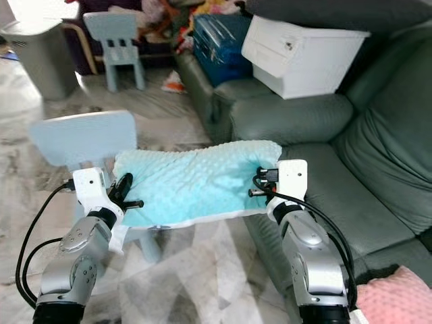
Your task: Move the pillow to the sofa
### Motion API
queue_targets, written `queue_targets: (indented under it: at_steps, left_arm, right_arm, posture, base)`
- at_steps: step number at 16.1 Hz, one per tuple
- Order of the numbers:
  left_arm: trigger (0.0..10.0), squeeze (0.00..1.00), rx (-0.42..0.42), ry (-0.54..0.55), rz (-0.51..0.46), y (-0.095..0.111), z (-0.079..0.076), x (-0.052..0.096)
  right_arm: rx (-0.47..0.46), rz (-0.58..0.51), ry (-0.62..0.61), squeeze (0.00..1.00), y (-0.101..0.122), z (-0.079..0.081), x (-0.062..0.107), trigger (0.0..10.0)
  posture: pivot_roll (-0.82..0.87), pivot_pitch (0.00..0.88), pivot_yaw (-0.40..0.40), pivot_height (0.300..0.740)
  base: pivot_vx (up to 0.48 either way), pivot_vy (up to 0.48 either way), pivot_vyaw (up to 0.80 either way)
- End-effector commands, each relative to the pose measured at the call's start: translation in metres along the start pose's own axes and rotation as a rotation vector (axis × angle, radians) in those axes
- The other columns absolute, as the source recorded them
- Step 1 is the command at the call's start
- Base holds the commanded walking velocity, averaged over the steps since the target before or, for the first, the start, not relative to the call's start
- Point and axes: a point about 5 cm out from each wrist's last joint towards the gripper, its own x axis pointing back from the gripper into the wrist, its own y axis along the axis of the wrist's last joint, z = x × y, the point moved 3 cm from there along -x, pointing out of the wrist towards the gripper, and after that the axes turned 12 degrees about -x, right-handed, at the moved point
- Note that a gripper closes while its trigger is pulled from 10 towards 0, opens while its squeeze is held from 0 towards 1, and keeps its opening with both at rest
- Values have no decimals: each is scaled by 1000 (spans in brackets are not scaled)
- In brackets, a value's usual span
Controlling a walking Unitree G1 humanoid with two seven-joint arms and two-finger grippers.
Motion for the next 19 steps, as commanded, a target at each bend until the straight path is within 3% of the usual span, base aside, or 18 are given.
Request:
queue_targets:
  at_steps: [1,4,5,6,8,9,19]
  left_arm:
    - [10000,0,1,-10,-5,2,-1,-1]
    - [10000,0,-27,-19,-10,5,4,-3]
    - [10000,0,-71,-35,1,5,6,-5]
    - [10000,0,-34,-55,-22,7,6,-6]
    - [10000,0,-118,-32,-21,7,10,-7]
    - [10000,0,-90,-43,-8,5,11,-7]
    - [10000,0,-81,-74,1,2,9,-7]
  right_arm:
    - [3,-34,4,0,11,2,0,10000]
    - [6,-33,5,0,11,2,1,10000]
    - [6,-32,4,0,11,2,0,10000]
    - [6,-32,4,0,11,2,0,10000]
    - [5,-31,3,0,10,2,1,10000]
    - [0,-35,4,0,10,2,1,10000]
    - [2,-43,3,0,11,3,2,10000]
  posture:
    - [-157,0,-22,740]
    - [-158,0,-25,740]
    - [-158,0,-24,740]
    - [-158,0,-24,740]
    - [-158,0,-22,740]
    - [-159,0,-21,740]
    - [-159,0,-18,740]
  base:
    - [0,0,-788]
    - [0,0,-788]
    - [0,0,-788]
    - [0,0,-788]
    - [0,0,-788]
    - [0,0,-788]
    - [0,402,0]
